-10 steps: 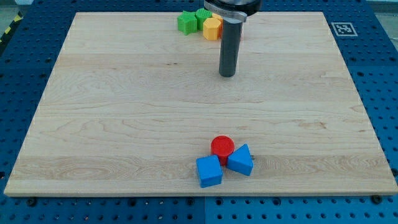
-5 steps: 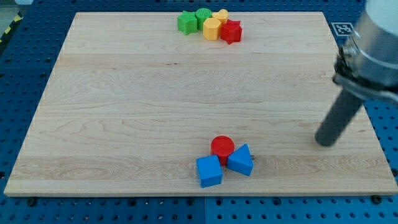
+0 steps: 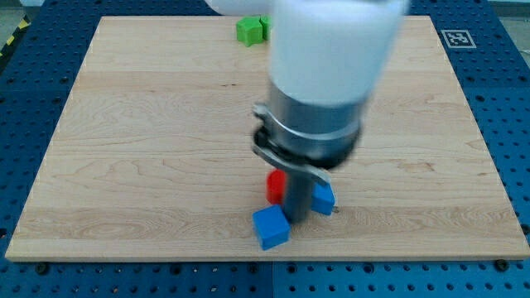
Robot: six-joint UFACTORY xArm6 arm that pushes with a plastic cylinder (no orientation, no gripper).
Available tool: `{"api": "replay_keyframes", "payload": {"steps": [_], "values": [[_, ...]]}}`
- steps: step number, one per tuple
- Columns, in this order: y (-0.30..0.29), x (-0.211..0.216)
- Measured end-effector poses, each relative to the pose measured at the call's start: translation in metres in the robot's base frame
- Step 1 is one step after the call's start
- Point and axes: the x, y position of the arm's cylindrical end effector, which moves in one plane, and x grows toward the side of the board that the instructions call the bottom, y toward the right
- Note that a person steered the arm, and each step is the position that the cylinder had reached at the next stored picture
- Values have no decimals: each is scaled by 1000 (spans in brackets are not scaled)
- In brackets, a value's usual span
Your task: Move the red circle into the bottom left side of the yellow hexagon
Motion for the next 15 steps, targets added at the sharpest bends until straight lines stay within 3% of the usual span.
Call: {"api": "replay_keyframes", "payload": {"steps": [1,3,4,5,6,7,8,9,10,12,14,15], "values": [[-12,-52],[-12,-64],[-17,-115],[-17,-99],[-17,-48],[-43,-62],[-73,-138],[-76,-168],[-76,-139],[-76,-231],[-98,-202],[-99,-227]]}}
